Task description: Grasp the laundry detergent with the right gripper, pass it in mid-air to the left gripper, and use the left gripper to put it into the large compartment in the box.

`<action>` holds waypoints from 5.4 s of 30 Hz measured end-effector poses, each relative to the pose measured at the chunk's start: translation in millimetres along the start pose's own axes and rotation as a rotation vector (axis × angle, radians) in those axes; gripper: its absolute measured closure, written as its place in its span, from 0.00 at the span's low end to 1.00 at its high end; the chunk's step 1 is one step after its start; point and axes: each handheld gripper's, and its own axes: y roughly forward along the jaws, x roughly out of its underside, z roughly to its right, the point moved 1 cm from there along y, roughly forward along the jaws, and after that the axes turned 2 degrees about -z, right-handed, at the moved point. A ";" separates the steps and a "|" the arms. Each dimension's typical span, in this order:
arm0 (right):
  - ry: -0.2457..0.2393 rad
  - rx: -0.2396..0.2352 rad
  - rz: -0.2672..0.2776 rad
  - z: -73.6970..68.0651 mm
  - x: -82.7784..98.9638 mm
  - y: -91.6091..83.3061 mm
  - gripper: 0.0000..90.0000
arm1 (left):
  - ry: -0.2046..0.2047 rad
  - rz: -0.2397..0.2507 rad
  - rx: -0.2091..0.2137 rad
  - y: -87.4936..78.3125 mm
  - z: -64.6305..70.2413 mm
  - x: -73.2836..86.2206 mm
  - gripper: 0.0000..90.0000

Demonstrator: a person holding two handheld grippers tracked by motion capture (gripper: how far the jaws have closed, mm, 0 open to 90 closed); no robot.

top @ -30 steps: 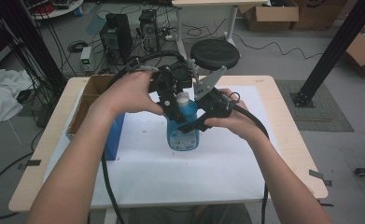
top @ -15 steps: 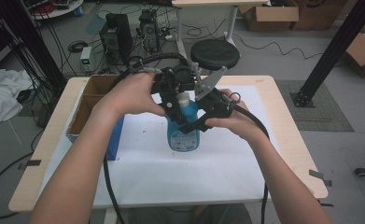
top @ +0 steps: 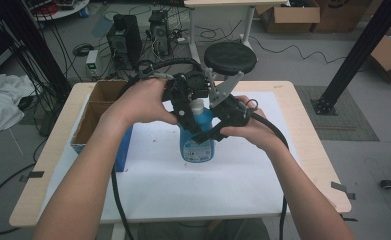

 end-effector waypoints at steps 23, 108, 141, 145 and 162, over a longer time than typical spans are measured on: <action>0.010 0.003 -0.004 -0.5 1.8 -0.5 0.52 | 0.017 0.009 0.008 -0.2 2.2 0.7 0.32; 0.227 0.291 -0.626 19.8 107.4 -75.4 0.29 | -1.209 -0.129 -0.360 -139.5 -63.4 142.4 0.43; 0.259 0.318 -0.626 16.9 131.7 -92.6 0.29 | -1.395 -0.225 -0.323 -62.1 -66.8 208.5 0.43; 0.262 0.320 -0.623 16.5 132.3 -94.0 0.29 | -1.407 -0.231 -0.304 -44.3 -65.9 216.6 0.43; 0.271 0.319 -0.620 17.4 135.9 -92.4 0.30 | -1.421 -0.287 -0.252 6.5 -64.1 233.3 0.43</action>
